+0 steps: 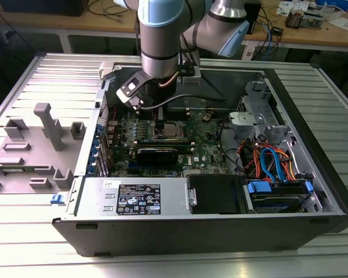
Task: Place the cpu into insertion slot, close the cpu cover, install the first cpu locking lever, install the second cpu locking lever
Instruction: 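Close the cpu cover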
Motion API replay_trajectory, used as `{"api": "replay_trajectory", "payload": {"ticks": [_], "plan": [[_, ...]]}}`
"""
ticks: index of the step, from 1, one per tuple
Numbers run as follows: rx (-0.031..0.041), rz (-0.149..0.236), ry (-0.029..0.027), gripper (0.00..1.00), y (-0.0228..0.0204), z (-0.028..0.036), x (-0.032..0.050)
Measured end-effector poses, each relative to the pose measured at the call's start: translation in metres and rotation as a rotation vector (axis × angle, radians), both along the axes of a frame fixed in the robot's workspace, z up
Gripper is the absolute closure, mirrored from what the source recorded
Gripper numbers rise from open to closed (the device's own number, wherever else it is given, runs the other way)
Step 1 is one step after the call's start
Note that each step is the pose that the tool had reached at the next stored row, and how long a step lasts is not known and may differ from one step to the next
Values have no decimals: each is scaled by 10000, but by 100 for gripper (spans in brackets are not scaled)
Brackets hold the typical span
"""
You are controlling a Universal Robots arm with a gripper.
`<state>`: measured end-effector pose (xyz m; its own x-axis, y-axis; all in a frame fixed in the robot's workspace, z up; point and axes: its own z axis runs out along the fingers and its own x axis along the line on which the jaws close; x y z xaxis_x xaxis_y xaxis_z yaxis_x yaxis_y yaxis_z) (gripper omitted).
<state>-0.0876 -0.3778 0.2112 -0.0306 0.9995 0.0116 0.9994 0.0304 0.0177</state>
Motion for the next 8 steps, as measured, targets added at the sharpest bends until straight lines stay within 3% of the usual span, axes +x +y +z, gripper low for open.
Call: {"api": "replay_trajectory", "payload": {"ticks": [3,8], "plan": [[60,-1,0,89,-2,-48,-3],[82,0,-6,89,-2,-45,-2]]}}
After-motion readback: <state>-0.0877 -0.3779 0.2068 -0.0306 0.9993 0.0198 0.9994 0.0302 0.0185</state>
